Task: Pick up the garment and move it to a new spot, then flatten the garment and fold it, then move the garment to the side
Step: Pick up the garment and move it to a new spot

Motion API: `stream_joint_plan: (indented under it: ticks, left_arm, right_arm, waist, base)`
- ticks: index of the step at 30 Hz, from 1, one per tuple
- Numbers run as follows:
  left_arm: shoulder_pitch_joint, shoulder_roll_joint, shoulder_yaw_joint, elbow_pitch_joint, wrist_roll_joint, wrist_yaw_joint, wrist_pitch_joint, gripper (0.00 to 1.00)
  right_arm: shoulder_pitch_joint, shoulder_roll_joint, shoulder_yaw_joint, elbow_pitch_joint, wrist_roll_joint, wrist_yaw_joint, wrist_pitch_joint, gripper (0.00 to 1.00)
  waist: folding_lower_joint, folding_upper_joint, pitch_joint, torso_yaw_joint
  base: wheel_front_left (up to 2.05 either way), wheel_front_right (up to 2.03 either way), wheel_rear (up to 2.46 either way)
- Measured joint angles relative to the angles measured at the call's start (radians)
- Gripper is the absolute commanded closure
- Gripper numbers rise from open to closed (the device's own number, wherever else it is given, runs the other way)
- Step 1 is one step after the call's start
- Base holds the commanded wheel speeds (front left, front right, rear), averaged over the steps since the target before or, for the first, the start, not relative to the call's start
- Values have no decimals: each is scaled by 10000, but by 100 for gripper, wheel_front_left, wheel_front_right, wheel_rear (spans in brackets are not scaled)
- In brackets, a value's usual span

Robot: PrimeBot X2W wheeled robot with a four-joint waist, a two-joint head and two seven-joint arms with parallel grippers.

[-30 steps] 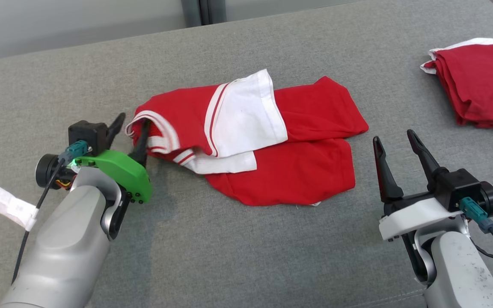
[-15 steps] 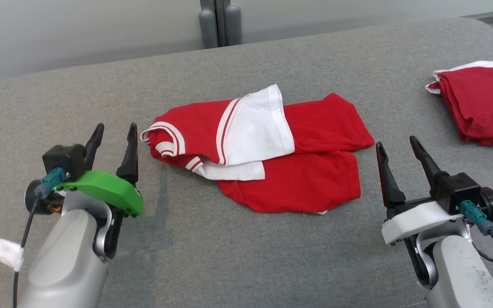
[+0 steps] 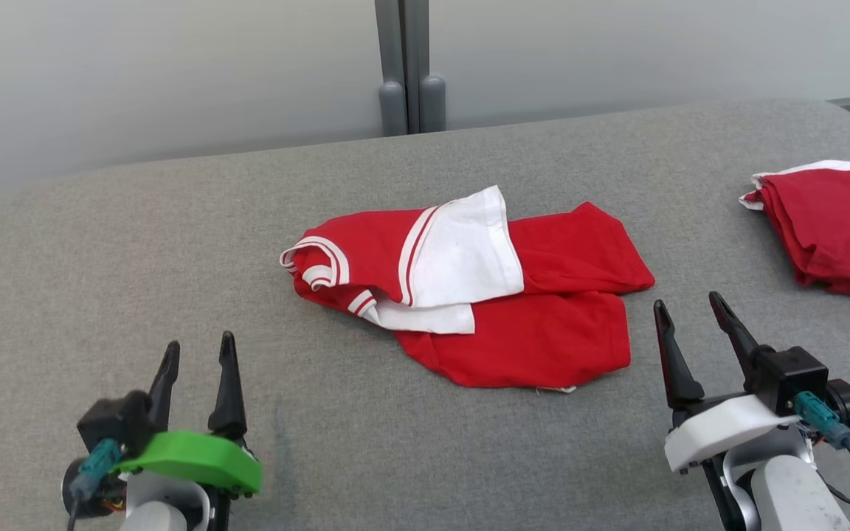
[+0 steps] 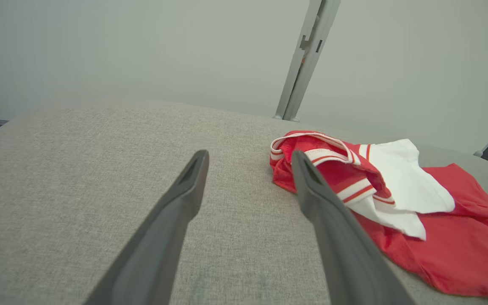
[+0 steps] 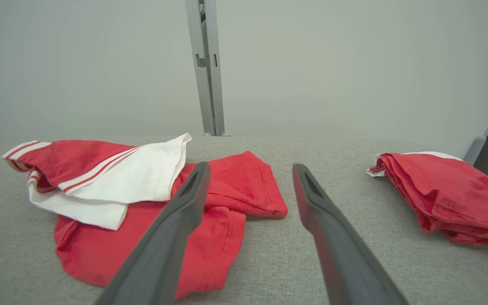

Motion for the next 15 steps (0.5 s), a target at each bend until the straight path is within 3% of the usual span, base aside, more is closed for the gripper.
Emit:
stream_joint_plan:
  ticks: [6,15]
  left_arm:
    - [1118,-420,345,-813,401,79,2,0]
    - [1634,-602,341,-1214,1020,111,2,0]
  right_arm:
    - [472,-2,171,148,349,0,0,0]
    - [810,-2,286,326,535,0,0,0]
  waist:
    - [0,0,-297,95]
    - [0,0,-456,154]
  base:
    - [0,0,0]
    - [0,0,0]
